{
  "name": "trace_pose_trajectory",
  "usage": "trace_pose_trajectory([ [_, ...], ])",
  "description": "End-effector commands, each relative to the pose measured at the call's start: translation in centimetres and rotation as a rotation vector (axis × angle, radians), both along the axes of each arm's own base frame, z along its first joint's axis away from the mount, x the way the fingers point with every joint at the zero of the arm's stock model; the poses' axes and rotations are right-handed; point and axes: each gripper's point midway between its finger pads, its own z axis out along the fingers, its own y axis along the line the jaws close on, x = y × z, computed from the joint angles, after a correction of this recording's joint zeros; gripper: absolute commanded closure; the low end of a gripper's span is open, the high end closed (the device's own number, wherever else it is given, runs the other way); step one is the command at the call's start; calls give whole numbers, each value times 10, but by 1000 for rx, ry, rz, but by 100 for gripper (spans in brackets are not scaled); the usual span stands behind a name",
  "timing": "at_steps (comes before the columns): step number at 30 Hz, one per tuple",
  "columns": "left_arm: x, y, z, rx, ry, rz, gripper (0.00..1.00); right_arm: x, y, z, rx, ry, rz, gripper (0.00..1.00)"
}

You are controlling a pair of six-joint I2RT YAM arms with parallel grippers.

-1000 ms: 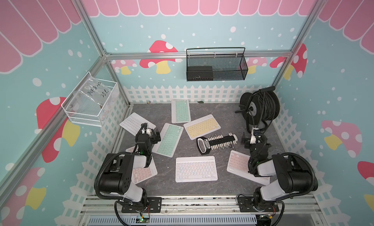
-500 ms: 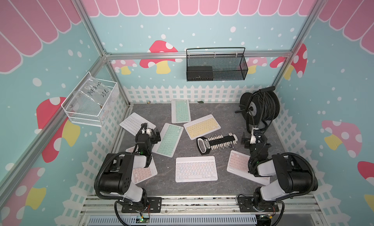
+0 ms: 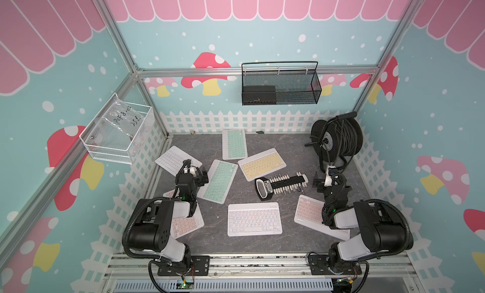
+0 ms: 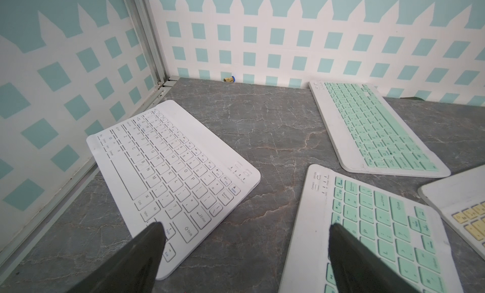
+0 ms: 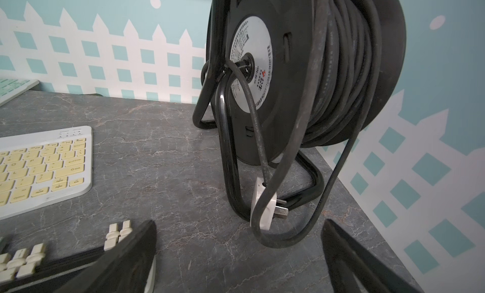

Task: Stack the numeric keypads
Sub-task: Pick up the numeric keypad from the center of the board.

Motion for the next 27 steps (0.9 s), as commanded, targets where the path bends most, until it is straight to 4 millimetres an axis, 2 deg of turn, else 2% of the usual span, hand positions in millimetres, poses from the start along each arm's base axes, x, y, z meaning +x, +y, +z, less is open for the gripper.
trace_pose_trajectory([
  [1,3,9,21,2,-11,54,1,13,12,31,-18,-10,72,0],
  [4,4,2,44,8,29,13,1,8,17,58,61,-42,94,1],
  [8,2,-26,93,-77,26,-74,1,4,27,79,247,1,104,0],
  [12,-5,-55,140,-220,39,-89,0,-1,55,101,477,42,193,1],
  [14,-13,-74,158,-327,36,-112,1,-2,78,107,611,93,261,0],
  [16,-22,-90,163,-453,55,-125,1,-3,103,113,743,154,351,0],
  [18,-33,-99,159,-596,94,-104,1,-5,131,119,824,206,432,0],
  [20,-43,-111,161,-691,126,-125,1,-8,165,131,855,230,510,1],
  [23,-52,-117,174,-781,144,-126,1,-13,208,151,894,256,610,0],
  [27,-62,-134,185,-871,215,-154,1,-16,250,179,888,279,724,1],
])
